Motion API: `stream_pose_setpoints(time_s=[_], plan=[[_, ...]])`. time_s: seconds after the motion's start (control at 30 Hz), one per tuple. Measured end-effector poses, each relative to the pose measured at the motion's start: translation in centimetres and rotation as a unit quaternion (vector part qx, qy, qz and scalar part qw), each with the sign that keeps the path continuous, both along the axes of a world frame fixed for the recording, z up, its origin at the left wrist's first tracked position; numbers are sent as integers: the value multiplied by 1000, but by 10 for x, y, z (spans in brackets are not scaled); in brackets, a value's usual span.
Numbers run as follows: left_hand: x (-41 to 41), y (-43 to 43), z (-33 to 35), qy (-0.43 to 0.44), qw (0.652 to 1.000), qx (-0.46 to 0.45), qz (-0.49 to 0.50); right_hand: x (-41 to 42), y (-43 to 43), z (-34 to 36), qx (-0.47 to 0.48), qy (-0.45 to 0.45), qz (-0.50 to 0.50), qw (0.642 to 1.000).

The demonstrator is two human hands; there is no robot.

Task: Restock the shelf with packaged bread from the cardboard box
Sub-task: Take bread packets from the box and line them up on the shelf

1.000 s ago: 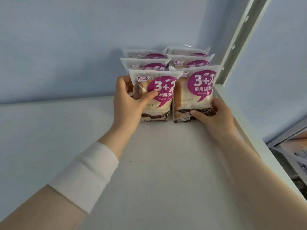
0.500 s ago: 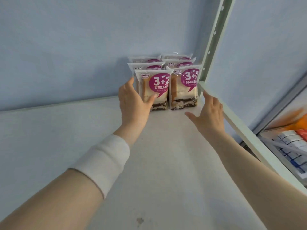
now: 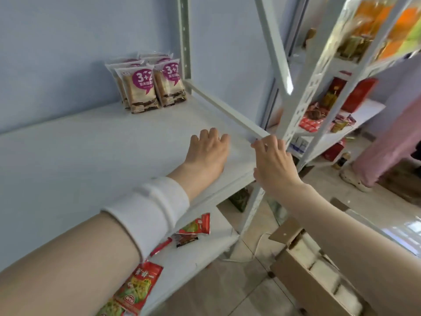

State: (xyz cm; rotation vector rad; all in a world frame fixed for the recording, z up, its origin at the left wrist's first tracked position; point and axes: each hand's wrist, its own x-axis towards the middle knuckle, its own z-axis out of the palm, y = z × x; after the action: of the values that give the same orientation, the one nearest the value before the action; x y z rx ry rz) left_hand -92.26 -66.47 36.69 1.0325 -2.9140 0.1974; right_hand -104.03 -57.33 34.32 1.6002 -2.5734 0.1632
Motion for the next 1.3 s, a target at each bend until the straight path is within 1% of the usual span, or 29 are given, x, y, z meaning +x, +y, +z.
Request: stream_pose_setpoints(time_s=[0.1, 0.2, 0.37, 0.5, 0.6, 0.73, 0.8, 0.9, 0.97, 1.03, 1.1, 1.17, 1.2, 1.3], plan=[[-45, 71, -12, -9, 998, 8, -63, -30, 83, -17, 27, -17, -46, 998], [-92, 142, -46, -43, 992, 45, -106, -65, 175, -57, 72, -63, -127, 987], [-158, 256, -135, -149, 965, 127, -175, -105, 337, -148, 157, -145, -281, 936], [-202, 319, -197, -219, 934, 182, -214, -129, 420, -203, 208, -199, -366, 885], [-241, 338, -235, -247, 921, 189, -233, -155, 447, -232, 225, -229, -396, 860], [-310, 339, -290, -263, 910, 222, -230, -205, 447, -276, 224, -265, -405, 846], [-343, 338, -324, -282, 899, 265, -205, -228, 438, -306, 220, -304, -413, 830], [-384, 334, -382, -299, 879, 351, -124, -257, 419, -361, 185, -391, -430, 792], [-415, 329, -431, -277, 873, 394, -72, -283, 404, -408, 138, -441, -459, 759], [-446, 322, -481, -228, 882, 412, -27, -312, 389, -459, 92, -470, -493, 726], [-475, 313, -531, -167, 896, 410, 17, -338, 379, -511, 56, -483, -538, 689], [-497, 305, -571, -105, 898, 424, 55, -355, 370, -554, 20, -485, -585, 649], [-505, 303, -586, -70, 892, 441, 78, -361, 366, -572, 8, -479, -602, 638], [-516, 302, -610, 9, 872, 474, 121, -368, 355, -604, 31, -440, -638, 632]])
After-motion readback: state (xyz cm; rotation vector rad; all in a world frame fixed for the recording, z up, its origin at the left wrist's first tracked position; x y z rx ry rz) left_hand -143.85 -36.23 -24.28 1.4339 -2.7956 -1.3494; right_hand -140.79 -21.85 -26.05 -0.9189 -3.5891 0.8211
